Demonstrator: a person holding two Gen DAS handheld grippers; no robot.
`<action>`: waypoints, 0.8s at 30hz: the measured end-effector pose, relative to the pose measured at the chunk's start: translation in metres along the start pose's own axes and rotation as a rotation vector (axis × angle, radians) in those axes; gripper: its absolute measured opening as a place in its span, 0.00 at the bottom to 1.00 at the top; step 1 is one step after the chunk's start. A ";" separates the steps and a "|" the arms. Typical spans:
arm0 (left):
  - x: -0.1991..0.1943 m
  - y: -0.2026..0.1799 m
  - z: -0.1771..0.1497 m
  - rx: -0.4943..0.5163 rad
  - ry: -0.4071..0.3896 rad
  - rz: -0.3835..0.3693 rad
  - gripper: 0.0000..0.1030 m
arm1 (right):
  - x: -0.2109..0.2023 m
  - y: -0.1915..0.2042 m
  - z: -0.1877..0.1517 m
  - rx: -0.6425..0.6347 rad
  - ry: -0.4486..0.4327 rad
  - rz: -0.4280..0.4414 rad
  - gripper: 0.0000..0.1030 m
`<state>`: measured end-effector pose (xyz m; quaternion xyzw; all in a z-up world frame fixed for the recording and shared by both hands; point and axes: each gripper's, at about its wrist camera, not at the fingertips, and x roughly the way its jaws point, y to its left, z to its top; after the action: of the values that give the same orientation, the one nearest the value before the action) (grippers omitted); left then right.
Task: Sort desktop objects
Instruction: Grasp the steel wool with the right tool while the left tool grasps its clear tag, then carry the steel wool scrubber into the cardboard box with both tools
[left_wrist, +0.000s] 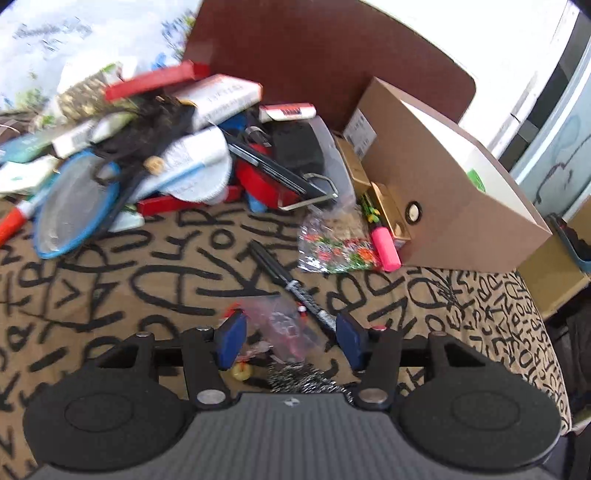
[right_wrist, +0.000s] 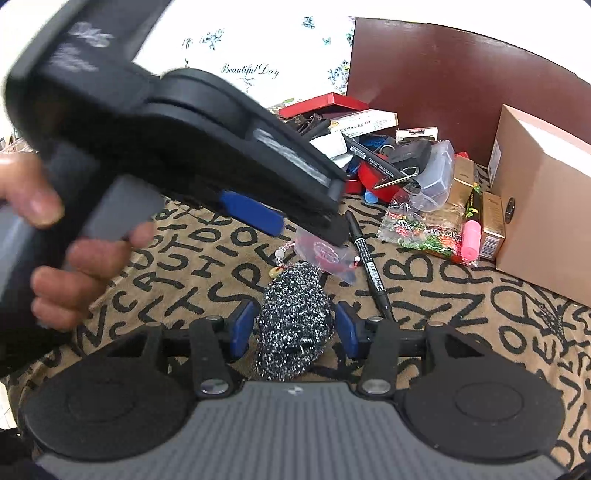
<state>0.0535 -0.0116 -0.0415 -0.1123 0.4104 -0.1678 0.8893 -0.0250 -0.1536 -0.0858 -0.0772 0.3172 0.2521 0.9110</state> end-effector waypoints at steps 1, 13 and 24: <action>0.004 -0.001 0.000 0.005 0.010 -0.009 0.41 | 0.002 -0.001 0.000 0.002 0.005 0.000 0.46; -0.016 0.005 0.014 -0.045 -0.019 -0.131 0.02 | 0.010 -0.009 -0.003 0.021 0.024 0.001 0.34; -0.052 0.008 0.026 -0.101 -0.098 -0.183 0.02 | -0.018 -0.015 0.008 0.027 -0.075 -0.040 0.31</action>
<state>0.0435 0.0174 0.0083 -0.2020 0.3623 -0.2217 0.8825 -0.0248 -0.1714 -0.0686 -0.0619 0.2845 0.2324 0.9280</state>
